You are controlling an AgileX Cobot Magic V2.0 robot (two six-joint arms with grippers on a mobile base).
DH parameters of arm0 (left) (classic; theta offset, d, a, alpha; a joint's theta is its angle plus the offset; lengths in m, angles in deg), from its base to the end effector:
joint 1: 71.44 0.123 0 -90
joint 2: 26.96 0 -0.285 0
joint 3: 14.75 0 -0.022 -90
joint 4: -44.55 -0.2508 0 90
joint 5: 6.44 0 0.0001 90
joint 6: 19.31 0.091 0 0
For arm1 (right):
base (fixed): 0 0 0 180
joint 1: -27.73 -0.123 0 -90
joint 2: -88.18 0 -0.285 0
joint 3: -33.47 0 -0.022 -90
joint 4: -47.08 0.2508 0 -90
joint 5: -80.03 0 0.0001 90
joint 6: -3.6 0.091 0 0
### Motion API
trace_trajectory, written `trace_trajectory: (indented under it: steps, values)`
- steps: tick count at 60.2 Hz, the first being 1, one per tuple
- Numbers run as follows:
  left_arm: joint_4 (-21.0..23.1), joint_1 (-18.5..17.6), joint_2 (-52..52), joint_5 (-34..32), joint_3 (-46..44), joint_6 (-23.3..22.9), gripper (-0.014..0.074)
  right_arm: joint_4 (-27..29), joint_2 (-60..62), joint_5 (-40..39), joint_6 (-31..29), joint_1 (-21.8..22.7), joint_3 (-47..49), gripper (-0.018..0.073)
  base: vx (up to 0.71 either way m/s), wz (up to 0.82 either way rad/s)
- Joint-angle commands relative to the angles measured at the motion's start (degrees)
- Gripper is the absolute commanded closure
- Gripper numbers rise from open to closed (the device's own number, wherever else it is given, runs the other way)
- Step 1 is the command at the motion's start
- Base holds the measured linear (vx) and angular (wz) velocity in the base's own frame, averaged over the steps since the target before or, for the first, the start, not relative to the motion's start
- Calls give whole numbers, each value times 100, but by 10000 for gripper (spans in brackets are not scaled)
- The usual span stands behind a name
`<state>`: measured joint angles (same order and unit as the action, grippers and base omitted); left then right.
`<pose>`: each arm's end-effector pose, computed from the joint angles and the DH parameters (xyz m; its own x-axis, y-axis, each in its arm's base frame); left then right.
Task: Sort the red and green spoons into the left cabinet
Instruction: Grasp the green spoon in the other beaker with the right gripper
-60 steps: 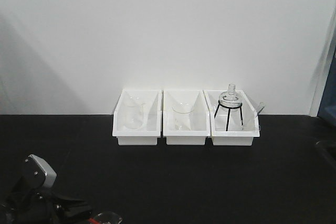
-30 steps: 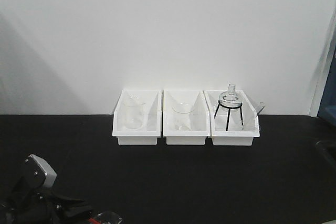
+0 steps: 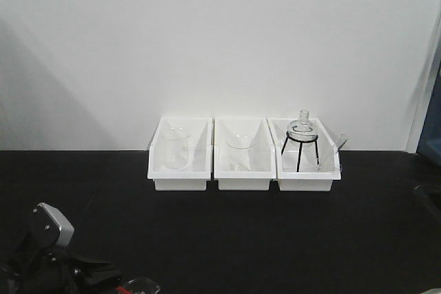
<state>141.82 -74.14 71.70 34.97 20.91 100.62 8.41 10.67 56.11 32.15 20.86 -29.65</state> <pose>0.2887 -0.0735 0.2031 -0.3848 0.2800 -0.8795 0.7310 0.6742 -0.1052 0.1854 0.0455 0.1752 -0.4707 -0.1862 -0.8624 -0.3962 0.9180 0.0180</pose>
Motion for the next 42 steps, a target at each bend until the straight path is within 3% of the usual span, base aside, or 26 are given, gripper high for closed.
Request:
trace_trajectory:
  steps: [1, 28, 42]
  values:
    - [585, -24, -195, 297, -164, 0, 600, 9, -133, -687, -182, -9, 180, 38, 0, 0]
    - [585, -24, -195, 297, -164, 0, 600, 683, -748, -1363, -1034, -3, 180, 38, 0, 0]
    - [578, -24, -195, 297, -164, 0, 600, 804, -989, -1627, -1162, -3, 180, 43, 0, 0]
